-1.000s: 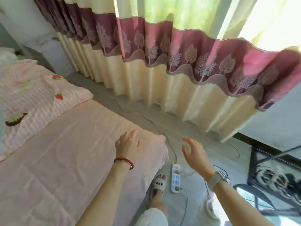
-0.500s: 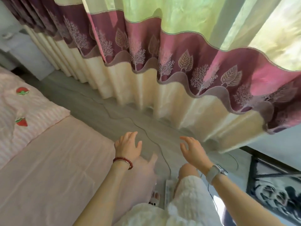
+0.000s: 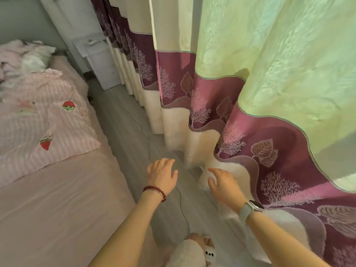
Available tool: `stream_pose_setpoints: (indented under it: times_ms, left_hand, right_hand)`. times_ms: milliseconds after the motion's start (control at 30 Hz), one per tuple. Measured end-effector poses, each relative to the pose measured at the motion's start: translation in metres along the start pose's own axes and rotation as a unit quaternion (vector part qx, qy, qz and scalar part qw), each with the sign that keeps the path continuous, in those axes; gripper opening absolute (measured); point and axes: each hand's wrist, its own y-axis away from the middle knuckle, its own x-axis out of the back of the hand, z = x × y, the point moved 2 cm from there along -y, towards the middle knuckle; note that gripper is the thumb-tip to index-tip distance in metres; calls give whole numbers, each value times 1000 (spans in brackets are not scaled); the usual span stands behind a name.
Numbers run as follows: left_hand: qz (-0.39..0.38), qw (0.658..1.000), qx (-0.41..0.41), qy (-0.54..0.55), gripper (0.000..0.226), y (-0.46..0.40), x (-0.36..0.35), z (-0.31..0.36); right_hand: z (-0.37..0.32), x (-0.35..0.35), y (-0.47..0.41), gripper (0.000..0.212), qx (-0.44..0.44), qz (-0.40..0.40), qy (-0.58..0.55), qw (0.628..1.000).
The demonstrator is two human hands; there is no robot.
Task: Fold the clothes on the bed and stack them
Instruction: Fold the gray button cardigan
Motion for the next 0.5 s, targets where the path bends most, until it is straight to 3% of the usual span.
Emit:
stream_pose_setpoints:
  times_ms: [100, 200, 367, 500]
  left_hand:
    - [12, 999, 51, -16, 42, -7, 12, -18]
    - [7, 991, 132, -24, 39, -16, 32, -69]
    - [41, 958, 284, 11, 33, -53, 66, -175]
    - [77, 928, 354, 83, 33, -102, 99, -254]
  right_hand:
    - [-27, 5, -50, 37, 70, -60, 39, 995]
    - [-72, 4, -103, 20, 148, -109, 59, 981]
    - [-170, -7, -195, 23, 232, -135, 54, 962]
    - [-272, -21, -275, 29, 287, -156, 46, 944]
